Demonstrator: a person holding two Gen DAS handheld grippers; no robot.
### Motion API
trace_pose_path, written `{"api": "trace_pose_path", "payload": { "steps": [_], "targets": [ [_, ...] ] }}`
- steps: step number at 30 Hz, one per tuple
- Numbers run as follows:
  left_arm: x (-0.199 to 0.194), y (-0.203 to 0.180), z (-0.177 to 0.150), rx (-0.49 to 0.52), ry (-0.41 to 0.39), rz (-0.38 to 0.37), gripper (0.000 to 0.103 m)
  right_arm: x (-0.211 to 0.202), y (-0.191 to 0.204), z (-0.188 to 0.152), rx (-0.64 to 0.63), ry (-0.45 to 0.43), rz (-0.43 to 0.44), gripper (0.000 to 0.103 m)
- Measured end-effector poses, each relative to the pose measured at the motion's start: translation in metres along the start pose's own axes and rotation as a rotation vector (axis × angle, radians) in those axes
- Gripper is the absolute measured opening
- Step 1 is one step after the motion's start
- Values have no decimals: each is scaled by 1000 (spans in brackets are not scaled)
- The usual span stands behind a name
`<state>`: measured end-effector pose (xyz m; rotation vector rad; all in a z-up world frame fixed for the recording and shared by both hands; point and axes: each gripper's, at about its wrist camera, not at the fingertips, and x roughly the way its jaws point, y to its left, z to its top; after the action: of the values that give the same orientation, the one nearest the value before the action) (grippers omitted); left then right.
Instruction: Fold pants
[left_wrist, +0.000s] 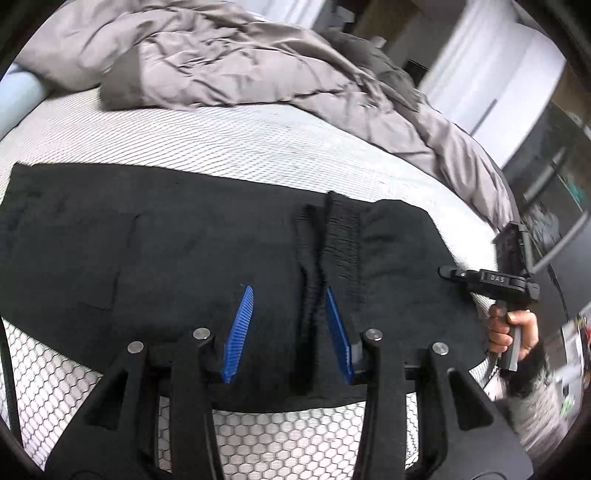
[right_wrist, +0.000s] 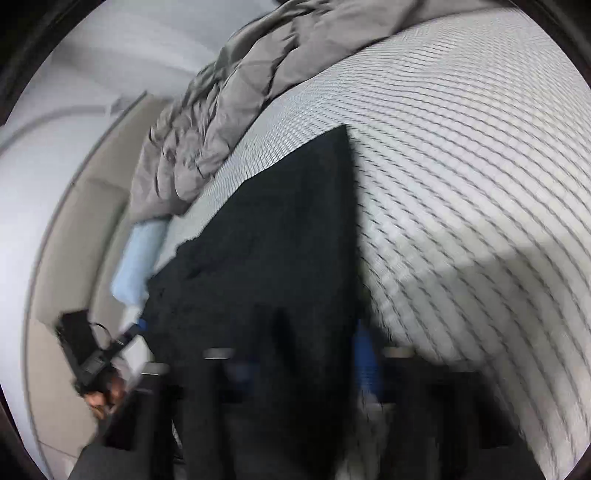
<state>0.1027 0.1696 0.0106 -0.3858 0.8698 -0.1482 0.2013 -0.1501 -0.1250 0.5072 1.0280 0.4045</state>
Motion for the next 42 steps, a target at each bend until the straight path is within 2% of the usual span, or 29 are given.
{"api": "trace_pose_path", "payload": {
  "steps": [2,4,5,6,7,8,10,12,14,15,18,22,24,25,26,28,30,32,35,39,40,41,42],
  "targets": [
    [-1,5,-1,-17,-6,7,36,1,17,13,-56,-37,-23,11],
    [-1,9,-2,-28,-8,24,36,-7,34,23,-95,-96,-21,11],
    [1,11,-3,-37,-10,29,36,-8,38,27,-125,-108,-54,13],
    [2,16,-5,-55,-4,41,36,-1,41,29,-149,-102,-138,18],
    [3,19,-5,-75,2,52,36,16,37,29,-173,-55,-276,36],
    [-1,27,-6,-99,-1,57,36,25,30,28,-173,-16,-320,40],
    [-12,40,-8,-140,-31,79,36,18,31,27,-165,-52,-309,42],
    [-35,63,-14,-224,-94,104,42,6,37,28,-158,-82,-309,48],
    [-56,90,-24,-328,-154,121,61,-12,39,25,-160,-139,-296,68],
    [-67,109,-32,-412,-186,143,62,-16,41,25,-153,-152,-299,70],
    [-73,152,-47,-583,-186,172,62,-33,32,15,-122,-157,-289,70],
    [-59,189,-45,-680,-171,188,62,-44,23,5,-123,-136,-288,70],
    [-50,197,-35,-698,-181,205,58,-50,19,-5,-142,-124,-291,70],
    [-45,199,-27,-691,-187,226,48,-50,21,-7,-158,-119,-293,70],
    [-38,199,-18,-671,-189,262,29,-48,22,-9,-168,-120,-292,70],
    [-33,199,-12,-637,-180,312,10,-48,23,-14,-184,-118,-287,70],
    [-40,191,-7,-622,-231,327,3,-48,23,-18,-194,-116,-285,70],
    [-53,169,1,-564,-279,342,2,-48,23,-21,-209,-109,-283,70],
    [-79,105,17,-381,-365,346,2,-58,22,-25,-222,-121,-284,70],
    [-92,-16,31,-159,-418,235,2,-70,26,-23,-207,-163,-274,70],
    [-90,-44,31,-113,-416,201,2,-72,27,-22,-202,-172,-269,70],
    [-82,-85,30,-38,-393,129,2,-73,29,-21,-196,-183,-262,70],
    [-76,-109,27,-5,-372,80,2,-74,31,-19,-193,-189,-258,70]
  ]
}}
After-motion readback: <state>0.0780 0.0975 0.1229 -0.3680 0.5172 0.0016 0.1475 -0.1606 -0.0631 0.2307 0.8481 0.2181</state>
